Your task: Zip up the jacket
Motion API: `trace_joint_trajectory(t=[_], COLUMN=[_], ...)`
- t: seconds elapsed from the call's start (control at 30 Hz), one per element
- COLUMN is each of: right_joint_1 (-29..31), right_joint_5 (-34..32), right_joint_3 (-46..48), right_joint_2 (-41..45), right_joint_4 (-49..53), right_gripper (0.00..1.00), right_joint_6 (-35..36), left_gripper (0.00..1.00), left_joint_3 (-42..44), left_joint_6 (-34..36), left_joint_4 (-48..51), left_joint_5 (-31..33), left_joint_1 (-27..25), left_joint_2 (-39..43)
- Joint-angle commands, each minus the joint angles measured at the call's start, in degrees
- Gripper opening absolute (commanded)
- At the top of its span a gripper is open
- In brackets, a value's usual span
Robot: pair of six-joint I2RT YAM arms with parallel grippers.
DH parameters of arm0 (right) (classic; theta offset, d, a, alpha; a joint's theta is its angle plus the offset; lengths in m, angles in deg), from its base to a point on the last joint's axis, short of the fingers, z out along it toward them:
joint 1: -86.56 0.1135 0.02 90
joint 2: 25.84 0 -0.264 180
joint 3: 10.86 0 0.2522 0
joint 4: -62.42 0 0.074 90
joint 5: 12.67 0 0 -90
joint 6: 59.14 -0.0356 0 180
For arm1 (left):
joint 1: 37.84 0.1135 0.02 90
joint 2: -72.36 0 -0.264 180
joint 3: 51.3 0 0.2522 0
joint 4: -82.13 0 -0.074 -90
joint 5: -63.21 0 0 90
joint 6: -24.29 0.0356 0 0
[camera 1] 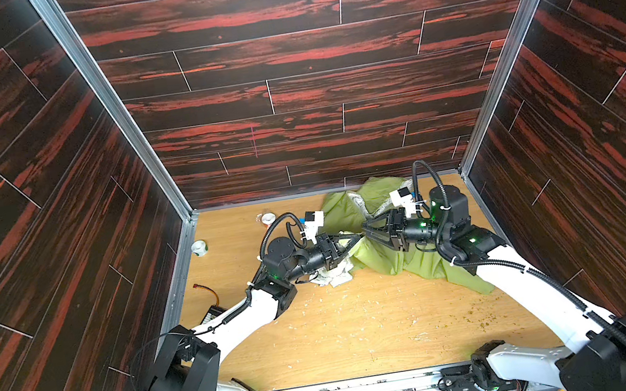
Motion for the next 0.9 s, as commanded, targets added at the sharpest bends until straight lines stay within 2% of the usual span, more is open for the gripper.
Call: trace_joint_trajectory(t=[0.0, 0.43, 0.67, 0.87], right_joint_1=[-0.3, -0.1, 0.1, 0.5], right_joint_5=[4.0, 7.2, 8.1, 8.3], right_joint_3=[0.9, 6.8, 7.0, 7.1], right_joint_2=[-2.7, -4.8, -5.8, -5.7], right_joint_4=[-5.6, -16.5, -21.3, -21.6], right_gripper=[0.43, 0.42, 0.3, 0.2], right_joint_6=[-1.8, -9.6, -13.1, -13.7], left_gripper=[0.0, 0.0, 0.0, 0.0], left_joint_3=[0.9, 0.2, -0.7, -0.6], left_joint_6=[0.7, -1.1, -2.9, -2.9], left_joint_4=[-1.8, -5.1, -6.8, -6.6], left_joint_5=[-1.5, -2.1, -3.2, -2.9], left_joint_1=[0.1, 0.1, 0.1, 0.1], left_joint_2=[2.4, -1.4, -3.7, -3.7])
